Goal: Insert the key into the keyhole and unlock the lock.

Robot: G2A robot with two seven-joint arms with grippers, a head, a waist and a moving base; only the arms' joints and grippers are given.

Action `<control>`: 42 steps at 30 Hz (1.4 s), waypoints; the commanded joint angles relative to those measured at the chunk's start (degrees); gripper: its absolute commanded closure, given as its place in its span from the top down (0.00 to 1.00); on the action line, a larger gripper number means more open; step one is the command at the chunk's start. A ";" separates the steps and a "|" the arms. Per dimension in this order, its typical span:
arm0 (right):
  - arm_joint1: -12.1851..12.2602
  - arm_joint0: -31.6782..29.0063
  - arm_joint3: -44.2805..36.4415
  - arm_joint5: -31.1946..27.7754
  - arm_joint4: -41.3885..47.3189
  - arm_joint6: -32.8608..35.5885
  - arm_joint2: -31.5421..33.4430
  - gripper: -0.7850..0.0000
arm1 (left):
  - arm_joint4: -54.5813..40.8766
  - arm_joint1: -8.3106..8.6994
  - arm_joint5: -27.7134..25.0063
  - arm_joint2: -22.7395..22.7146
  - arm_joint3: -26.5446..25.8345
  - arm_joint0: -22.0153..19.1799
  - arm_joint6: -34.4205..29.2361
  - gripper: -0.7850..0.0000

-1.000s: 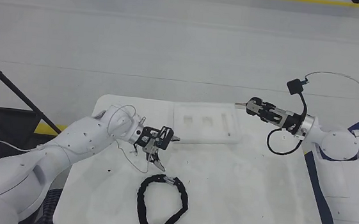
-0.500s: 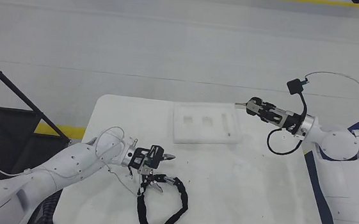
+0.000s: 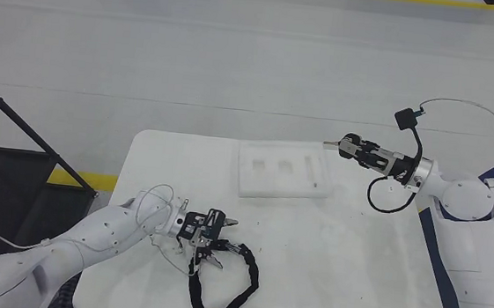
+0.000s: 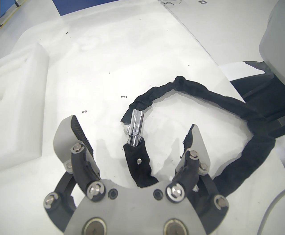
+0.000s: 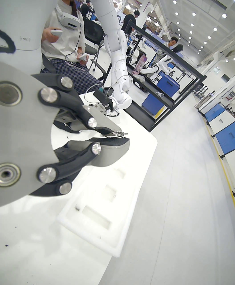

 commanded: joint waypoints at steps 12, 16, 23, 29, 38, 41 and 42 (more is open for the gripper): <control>0.00 0.00 0.00 0.00 0.00 0.00 0.00 0.00 | 3.88 -2.29 2.83 0.26 2.98 0.59 0.67 0.86; 0.00 0.00 0.00 0.00 0.00 0.00 0.00 0.00 | 4.63 -2.67 3.42 0.08 3.47 0.80 0.82 0.48; 0.00 0.00 0.00 0.00 0.00 0.00 0.00 0.00 | 5.39 -3.02 4.24 -0.62 4.01 1.20 0.51 0.13; 0.00 0.00 0.00 0.00 0.00 0.00 0.00 0.00 | 5.35 -3.23 4.27 -1.38 4.24 1.60 -0.29 0.00; 0.00 0.00 0.00 0.00 0.00 0.00 0.00 0.00 | 3.62 -2.86 1.91 -3.16 2.29 2.08 3.87 0.00; 0.00 0.00 0.00 0.00 0.00 0.00 0.00 0.00 | 3.75 -2.38 0.23 -3.63 1.36 2.22 6.88 0.00; 0.00 0.00 0.00 0.00 0.00 0.00 0.00 0.00 | 3.53 -2.21 -0.50 -3.83 1.10 2.27 8.18 0.00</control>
